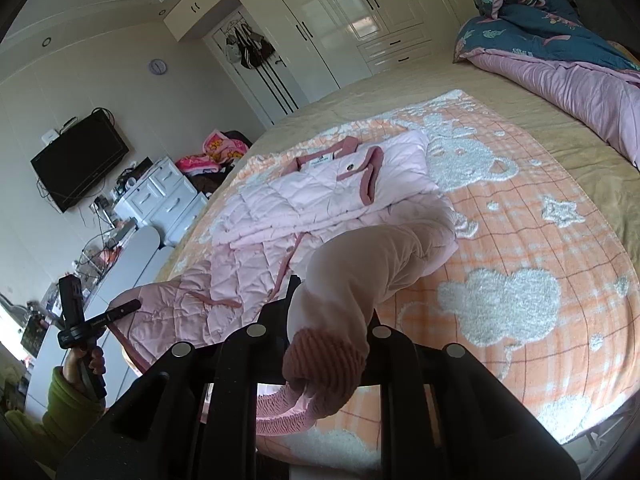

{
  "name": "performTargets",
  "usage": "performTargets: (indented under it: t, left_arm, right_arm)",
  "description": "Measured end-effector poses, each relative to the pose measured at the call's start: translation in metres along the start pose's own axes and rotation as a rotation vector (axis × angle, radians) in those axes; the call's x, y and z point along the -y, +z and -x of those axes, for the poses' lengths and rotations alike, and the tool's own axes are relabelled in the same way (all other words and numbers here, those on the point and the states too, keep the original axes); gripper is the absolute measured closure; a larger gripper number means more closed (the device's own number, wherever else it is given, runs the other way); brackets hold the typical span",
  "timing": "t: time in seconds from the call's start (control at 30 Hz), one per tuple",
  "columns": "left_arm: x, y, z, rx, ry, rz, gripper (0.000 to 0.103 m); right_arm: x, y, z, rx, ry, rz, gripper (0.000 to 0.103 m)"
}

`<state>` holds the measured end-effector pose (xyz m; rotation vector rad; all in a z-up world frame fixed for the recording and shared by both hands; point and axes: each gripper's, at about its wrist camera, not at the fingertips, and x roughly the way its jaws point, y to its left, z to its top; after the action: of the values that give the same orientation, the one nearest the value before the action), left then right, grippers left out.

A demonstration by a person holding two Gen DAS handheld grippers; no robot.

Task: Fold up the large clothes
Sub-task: 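Lift the hem with both tools and carry it toward the collar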

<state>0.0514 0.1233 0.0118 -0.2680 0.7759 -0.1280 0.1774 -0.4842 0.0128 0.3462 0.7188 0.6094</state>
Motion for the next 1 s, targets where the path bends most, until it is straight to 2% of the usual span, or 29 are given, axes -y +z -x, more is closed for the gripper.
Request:
performTargets:
  t: [0.27,0.7,1.0]
  left_arm:
    - [-0.006,0.037,0.005,0.09,-0.036,0.09,0.091]
    - [-0.006,0.091,-0.002,0.189,-0.038,0.165,0.09]
    - [0.002,0.121,-0.011,0.267,0.025,0.157,0.089]
  right_arm:
    - [0.004,0.026,0.001,0.065,0.015,-0.036,0.087]
    - [0.014,0.077,-0.014,0.139,0.033,-0.092,0.087]
    - [0.021,0.114,-0.034,0.17,0.045,-0.127,0.087]
